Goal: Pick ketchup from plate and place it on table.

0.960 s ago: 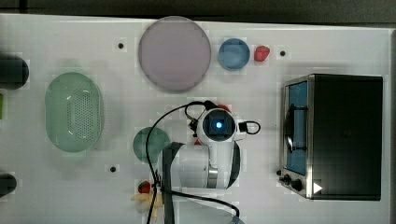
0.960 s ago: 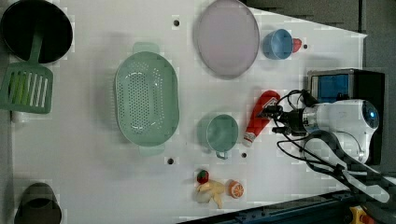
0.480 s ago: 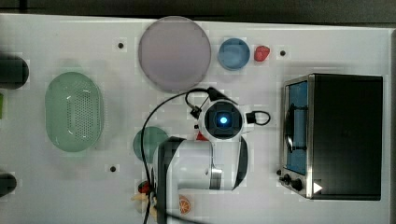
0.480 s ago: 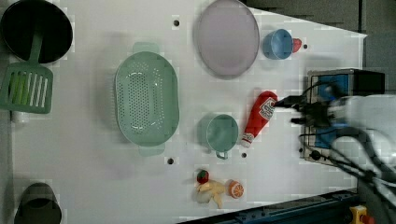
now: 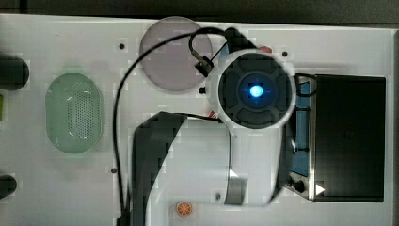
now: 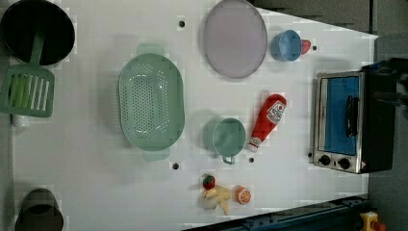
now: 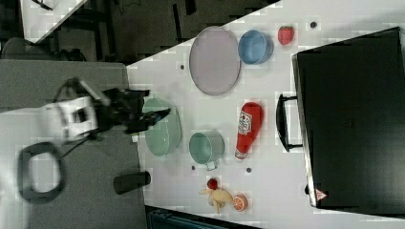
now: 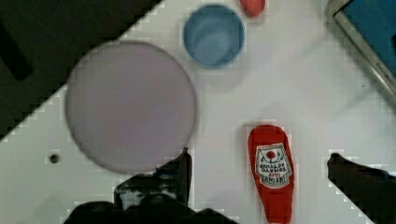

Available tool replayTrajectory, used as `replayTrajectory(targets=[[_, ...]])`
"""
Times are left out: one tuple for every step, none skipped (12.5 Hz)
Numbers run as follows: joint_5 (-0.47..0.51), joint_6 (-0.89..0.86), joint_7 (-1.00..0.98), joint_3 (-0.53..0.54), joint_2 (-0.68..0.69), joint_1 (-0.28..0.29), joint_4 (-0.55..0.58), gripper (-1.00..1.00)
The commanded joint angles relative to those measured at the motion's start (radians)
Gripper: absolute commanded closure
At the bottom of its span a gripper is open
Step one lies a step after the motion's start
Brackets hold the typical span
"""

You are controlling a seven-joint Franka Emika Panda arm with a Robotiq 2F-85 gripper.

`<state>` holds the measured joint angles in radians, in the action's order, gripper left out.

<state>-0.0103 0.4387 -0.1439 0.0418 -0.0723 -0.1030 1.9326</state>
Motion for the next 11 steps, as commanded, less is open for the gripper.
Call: replayTrajectory(targets=[[0.004, -0.208, 0.067, 0.003, 0.018, 0.000, -0.116, -1.00], [0.004, -0.279, 0.067, 0.002, 0.018, -0.001, -0.157, -1.00], [0.004, -0.334, 0.067, 0.002, 0.018, -0.001, -0.185, -1.00], [0.004, -0.377, 0.067, 0.002, 0.017, 0.000, -0.205, -1.00], [0.004, -0.390, 0.067, 0.002, 0.017, 0.000, -0.214, -1.00], [0.004, -0.386, 0.067, 0.002, 0.018, 0.000, -0.214, -1.00], [0.004, -0.386, 0.067, 0.002, 0.018, 0.000, -0.211, -1.00], [0.004, -0.386, 0.067, 0.002, 0.019, 0.000, -0.208, -1.00], [0.004, -0.386, 0.067, 0.002, 0.020, 0.000, -0.207, -1.00], [0.004, -0.386, 0.067, 0.002, 0.020, 0.000, -0.207, -1.00], [0.004, -0.386, 0.067, 0.002, 0.021, 0.000, -0.207, -1.00]])
